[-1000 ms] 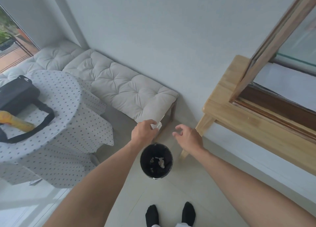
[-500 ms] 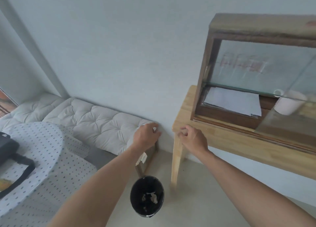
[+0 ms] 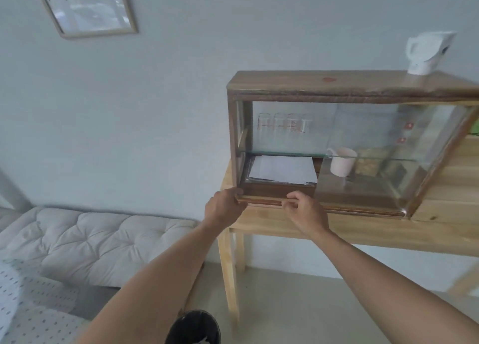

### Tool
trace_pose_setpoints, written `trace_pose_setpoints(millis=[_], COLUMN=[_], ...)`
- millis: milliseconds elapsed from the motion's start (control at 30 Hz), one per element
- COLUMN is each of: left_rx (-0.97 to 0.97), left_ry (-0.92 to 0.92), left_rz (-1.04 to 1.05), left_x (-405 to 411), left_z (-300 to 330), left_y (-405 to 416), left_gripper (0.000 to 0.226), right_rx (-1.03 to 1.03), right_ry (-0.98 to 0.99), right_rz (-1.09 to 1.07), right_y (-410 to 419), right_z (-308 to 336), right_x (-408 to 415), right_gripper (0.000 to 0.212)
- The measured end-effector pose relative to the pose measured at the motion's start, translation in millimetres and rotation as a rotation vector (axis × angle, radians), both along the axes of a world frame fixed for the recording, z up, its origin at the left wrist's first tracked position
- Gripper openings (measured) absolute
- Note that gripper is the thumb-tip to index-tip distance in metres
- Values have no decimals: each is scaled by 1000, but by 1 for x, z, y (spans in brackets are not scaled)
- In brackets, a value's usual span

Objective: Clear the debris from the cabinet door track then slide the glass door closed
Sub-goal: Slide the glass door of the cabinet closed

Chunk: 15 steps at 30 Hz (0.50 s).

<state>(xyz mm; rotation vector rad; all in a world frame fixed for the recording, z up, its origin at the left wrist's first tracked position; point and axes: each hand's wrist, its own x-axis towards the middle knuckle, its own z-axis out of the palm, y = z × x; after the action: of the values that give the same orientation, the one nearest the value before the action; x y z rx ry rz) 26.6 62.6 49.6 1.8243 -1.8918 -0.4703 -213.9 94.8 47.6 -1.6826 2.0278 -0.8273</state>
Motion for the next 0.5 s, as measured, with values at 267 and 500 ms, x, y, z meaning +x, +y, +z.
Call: trace_pose_setpoints(millis=[267,500], left_rx=[3,70], left_ry=[8,-115], left_rz=[2,170], left_x=[-39,-34], left_z=[-1,-1], left_y=[-7,-23], left_gripper=[50,61], right_rx=[-34,-231], right_ry=[58,234], right_rz=[-102,-95], right_y=[8,1], right_z=[0,5], right_x=[-54,-97], right_gripper=[33,39])
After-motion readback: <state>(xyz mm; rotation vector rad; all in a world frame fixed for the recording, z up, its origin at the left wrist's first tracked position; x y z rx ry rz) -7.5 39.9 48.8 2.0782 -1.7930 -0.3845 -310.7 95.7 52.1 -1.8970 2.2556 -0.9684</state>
